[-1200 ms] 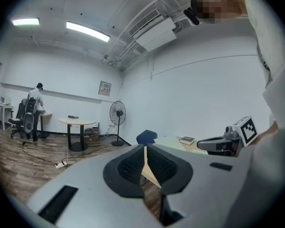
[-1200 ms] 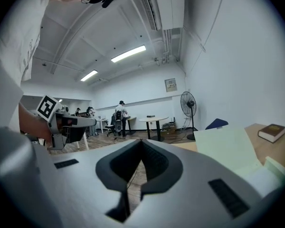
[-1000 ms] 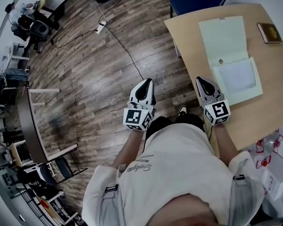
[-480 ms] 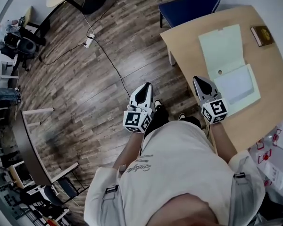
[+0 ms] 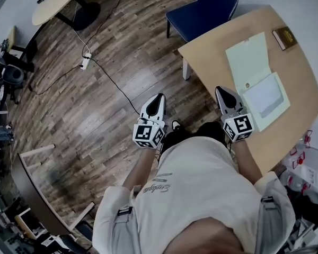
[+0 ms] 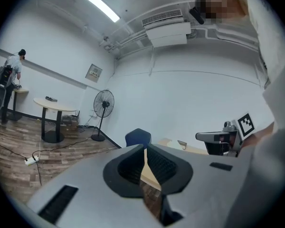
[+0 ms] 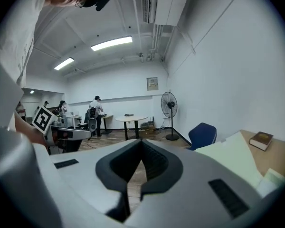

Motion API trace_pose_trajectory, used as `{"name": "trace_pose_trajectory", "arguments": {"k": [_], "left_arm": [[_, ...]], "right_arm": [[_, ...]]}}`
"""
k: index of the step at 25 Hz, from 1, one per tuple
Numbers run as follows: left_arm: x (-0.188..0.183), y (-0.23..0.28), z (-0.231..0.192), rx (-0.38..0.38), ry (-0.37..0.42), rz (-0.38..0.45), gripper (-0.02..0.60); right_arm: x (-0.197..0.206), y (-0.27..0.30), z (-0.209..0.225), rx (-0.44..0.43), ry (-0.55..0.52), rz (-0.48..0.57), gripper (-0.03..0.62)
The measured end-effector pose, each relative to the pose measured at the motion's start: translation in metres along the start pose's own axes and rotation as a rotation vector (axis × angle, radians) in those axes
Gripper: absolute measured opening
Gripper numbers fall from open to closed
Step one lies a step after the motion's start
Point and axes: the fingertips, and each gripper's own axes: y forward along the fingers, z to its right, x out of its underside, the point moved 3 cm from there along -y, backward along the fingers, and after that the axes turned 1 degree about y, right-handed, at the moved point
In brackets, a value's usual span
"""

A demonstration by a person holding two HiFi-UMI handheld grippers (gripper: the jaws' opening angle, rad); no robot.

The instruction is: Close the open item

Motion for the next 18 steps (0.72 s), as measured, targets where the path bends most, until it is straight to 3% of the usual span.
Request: {"name": "trace_pose_trajectory", "arguments": {"k": [8,12,18], "left_arm": [[0.008,0.069,0.010,0.143,-0.042,-0.056,0.028],[0.002,0.116,0.040,0.225,0.010,-0.088,0.028],[-0.021,0.171,0.093,0.318,0.101,-0.098,0.028]], "right_arm": [[0.010,-0.027,0.035,0.177,-0.018,-0.036,-0.005],[0.014,-0.046,0.072,0.273,-0.023,-0.001,-0.005],[0.026,-0.078,0.140,0.411,0.089,0.039,-0.005]]}}
